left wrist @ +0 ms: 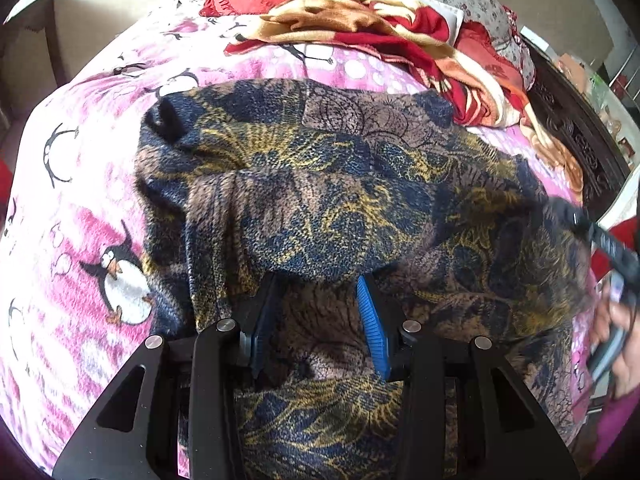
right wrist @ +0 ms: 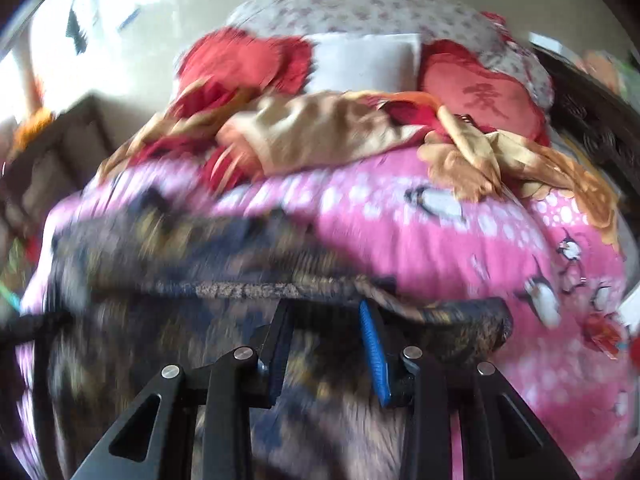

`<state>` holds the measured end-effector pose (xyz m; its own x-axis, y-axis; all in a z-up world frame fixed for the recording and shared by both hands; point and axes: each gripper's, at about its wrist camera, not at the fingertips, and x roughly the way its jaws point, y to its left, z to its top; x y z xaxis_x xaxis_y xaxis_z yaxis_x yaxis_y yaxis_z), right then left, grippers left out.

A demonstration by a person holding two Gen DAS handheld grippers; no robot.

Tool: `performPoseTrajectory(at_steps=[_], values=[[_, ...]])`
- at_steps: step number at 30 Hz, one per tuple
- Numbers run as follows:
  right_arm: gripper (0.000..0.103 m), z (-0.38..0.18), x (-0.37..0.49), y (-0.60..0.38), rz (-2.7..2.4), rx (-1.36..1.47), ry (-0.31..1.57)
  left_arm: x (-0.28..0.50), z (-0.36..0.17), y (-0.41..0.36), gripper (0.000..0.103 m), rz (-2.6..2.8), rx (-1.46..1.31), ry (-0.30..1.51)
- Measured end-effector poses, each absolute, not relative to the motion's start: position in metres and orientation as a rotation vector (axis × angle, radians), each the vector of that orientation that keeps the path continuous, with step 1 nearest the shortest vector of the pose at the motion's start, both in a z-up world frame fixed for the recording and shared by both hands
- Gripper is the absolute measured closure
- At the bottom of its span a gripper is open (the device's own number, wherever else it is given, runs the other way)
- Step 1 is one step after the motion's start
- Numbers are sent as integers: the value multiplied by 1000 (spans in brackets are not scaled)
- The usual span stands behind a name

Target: Fold small clothes

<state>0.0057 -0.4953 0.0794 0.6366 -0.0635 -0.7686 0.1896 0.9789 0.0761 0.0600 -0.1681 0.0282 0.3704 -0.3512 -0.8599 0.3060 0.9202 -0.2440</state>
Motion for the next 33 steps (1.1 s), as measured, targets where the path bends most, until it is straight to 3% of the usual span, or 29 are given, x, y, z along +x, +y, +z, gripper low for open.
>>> performPoseTrajectory(at_steps=[6,10,12,17,19,22,30,33], values=[[70,104,2,-516,-86,277,862,60,30,-161,63,-443,-55,1115],[61,120,-51,-514,-85,238,852,61,27,-163,62,-439,-53,1105],[61,105,-73,-510,-93,222,898,59,27,-166,52,-441,-58,1097],[61,45,-73,-510,-137,211,1084,42,38,-161,51,-464,-119,1132],[61,61,-86,-510,-126,233,1031,27,46,-152,51,-466,-112,1135],[49,88,-114,-514,-112,272,962,0,56,-139,51,-416,-28,1111],[46,122,-204,-516,-133,258,965,-70,64,-104,51,-343,-8,1104],[39,121,-235,-506,-137,249,989,-94,66,-98,51,-327,14,1096]])
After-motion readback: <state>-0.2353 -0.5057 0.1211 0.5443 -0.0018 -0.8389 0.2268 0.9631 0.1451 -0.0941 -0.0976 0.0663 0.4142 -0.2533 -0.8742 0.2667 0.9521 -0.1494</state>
